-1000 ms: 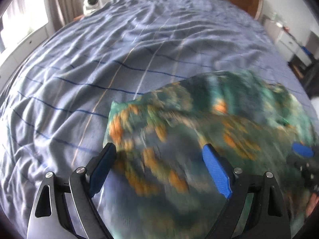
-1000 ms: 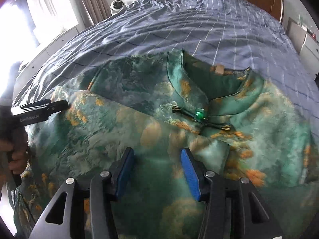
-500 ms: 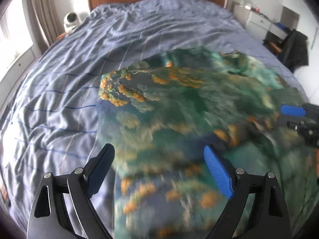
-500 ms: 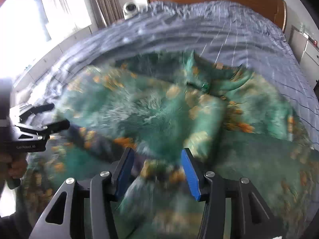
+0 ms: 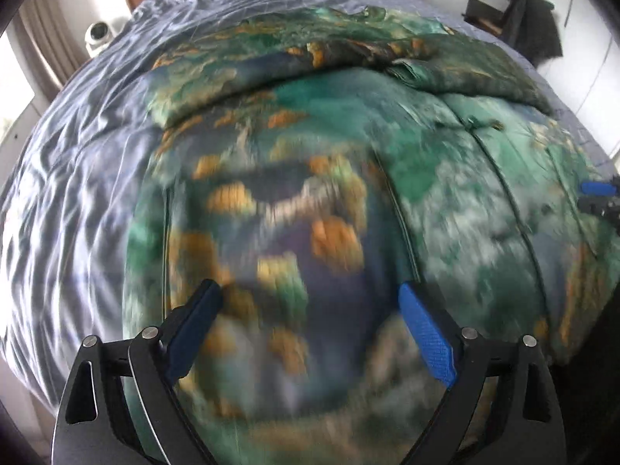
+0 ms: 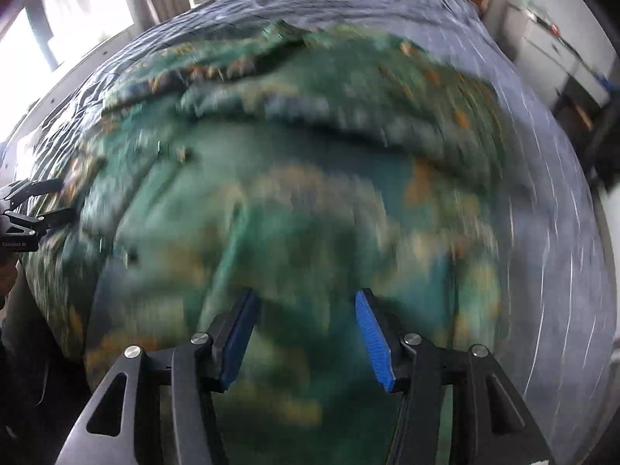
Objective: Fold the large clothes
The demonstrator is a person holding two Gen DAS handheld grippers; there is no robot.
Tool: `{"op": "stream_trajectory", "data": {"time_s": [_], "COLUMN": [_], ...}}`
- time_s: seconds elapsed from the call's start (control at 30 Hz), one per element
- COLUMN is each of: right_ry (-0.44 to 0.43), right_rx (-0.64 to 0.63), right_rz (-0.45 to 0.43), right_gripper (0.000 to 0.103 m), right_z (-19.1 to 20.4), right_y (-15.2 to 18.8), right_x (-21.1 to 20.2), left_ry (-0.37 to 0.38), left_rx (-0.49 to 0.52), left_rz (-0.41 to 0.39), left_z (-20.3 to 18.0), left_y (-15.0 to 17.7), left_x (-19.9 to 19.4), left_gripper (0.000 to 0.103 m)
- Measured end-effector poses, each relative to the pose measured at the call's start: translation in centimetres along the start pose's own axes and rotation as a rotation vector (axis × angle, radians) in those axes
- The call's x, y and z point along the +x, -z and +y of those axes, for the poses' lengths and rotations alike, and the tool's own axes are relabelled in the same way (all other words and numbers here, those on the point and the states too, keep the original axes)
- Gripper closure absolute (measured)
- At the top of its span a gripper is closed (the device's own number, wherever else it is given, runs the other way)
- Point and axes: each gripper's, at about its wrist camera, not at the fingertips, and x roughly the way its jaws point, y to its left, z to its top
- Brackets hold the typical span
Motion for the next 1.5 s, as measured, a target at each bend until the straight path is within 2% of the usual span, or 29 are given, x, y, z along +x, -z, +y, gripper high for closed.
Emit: {"op": "stream_trajectory", "data": {"time_s": [0.17,0.27,0.37,0.4,0.47,0.57,0.7,0.87,1.07,1.17,1.2,1.23,1.27,1.3,1.37,1.5], "right_ry": [0.016,0.021,0.033,0.04,0.045,0.023,-0.085,-0.212,-0.28,-0.288,-0.298,-0.305,-0.305,-0.302,-0.296,-0.3], "right_rx": [0.035,0.04,0.059,0.073,0.127,0.239,0.35,0.394,0.363,0.339,0.334,0.328,0.319,0.313,0.31,0.306], "right_rz": [0.0,0.0,-0.029,-0.041,-0.063,-0.054,0.017,0.044,0.06,0.074,0.077,0.08,0.084,0.086,0.085,0.068], "right_gripper": [0.049,0.049,0.049,0.046,0.033,0.032,0.032,0.032,0.032,0.033,0.034,0.042,0.051,0.055,0.081,0.088], "right_z": [0.1,0.2,-0.4,-0.9,-2.8,-6.5,-10.0,-10.9,-10.2,-9.9,-9.8,-9.9,-9.8,-9.7,-9.7,-9.9], "right_y": [4.0,5.5,6.2,6.3,6.8,8.0,9.9,11.4,11.4,11.1,11.0,11.0,10.9,10.9,10.7,10.3], "right_x": [-1.8,-2.8,-4.5,-4.9,-5.9,-6.4,-5.2,-3.2,-2.5,-2.4,-2.4,-2.6,-2.7,-2.7,-2.8,-4.1], "left_ry": [-0.022,-0.048,-0.081,-0.093,-0.109,-0.053,0.092,0.098,0.158,0.188,0.186,0.184,0.18,0.18,0.197,0.214], "left_rx": [-0.009,-0.043,-0.116,-0.146,-0.205,-0.287,-0.274,-0.19,-0.224,-0.25,-0.257,-0.261,-0.267,-0.272,-0.285,-0.285], "left_rz": [0.029,0.009,-0.028,-0.038,-0.037,0.006,0.077,0.108,0.105,0.112,0.113,0.117,0.126,0.13,0.124,0.082], "left_z": [0.2,0.7,3.0,4.1,6.4,9.9,9.9,7.8,8.1,8.7,9.0,9.4,9.7,9.9,10.3,10.6], "left_y": [2.3,3.2,3.3,3.4,3.9,5.3,6.8,7.5,7.8,7.8,7.8,7.9,8.0,8.0,7.9,7.7], "left_x": [-1.3,-3.0,-4.6,-4.9,-4.9,-3.7,-1.8,-0.5,0.1,-0.1,-0.2,-0.5,-0.6,-0.7,-1.3,-3.7], "left_gripper": [0.009,0.009,0.009,0.006,0.005,0.005,0.005,0.005,0.006,0.022,0.031,0.036,0.052,0.072,0.087,0.093]}}
